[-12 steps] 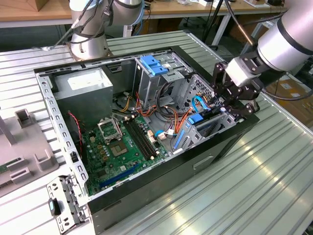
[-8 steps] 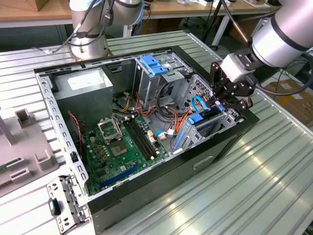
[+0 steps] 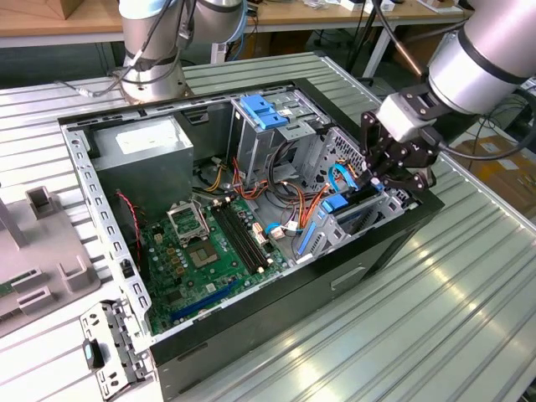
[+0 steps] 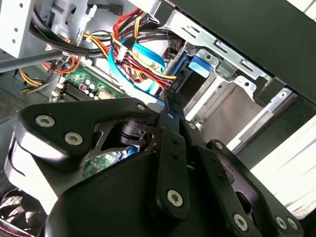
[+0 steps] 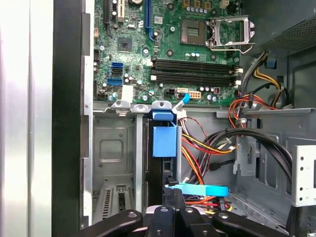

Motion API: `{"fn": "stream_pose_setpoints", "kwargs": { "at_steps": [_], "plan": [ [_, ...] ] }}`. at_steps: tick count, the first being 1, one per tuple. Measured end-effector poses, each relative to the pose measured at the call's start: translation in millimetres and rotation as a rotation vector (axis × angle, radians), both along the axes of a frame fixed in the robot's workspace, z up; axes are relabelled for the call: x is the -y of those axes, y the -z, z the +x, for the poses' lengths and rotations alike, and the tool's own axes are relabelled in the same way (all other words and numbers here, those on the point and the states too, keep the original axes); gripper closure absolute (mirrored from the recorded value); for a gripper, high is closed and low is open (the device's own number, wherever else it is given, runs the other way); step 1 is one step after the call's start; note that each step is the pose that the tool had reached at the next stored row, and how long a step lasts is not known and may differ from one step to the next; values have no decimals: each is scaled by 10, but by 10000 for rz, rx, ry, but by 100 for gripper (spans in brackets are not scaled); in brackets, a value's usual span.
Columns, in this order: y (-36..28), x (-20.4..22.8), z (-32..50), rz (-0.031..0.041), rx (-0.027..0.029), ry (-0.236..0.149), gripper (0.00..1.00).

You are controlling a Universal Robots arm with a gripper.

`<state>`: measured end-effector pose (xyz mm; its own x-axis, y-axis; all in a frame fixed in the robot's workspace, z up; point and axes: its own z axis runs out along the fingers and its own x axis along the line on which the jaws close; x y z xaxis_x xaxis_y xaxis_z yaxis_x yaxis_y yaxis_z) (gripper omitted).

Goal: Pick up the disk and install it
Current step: 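Insert the second disk wire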

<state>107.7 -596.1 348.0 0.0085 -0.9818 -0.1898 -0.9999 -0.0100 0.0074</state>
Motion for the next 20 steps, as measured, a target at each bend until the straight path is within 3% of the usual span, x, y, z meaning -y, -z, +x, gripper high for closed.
{"fn": "stream_pose_setpoints", "kwargs": {
  "at_steps": [3, 9, 14, 17, 20],
  "plan": [
    [0, -40, 0, -47, 0, -12, 89],
    [28, -43, 0, -111, -15, -23, 89],
    [65, -43, -1, -117, -33, -28, 89],
    [45, -43, 0, -102, -31, -45, 89],
    [-19, -43, 1, -114, -33, -52, 89]
  ]
}}
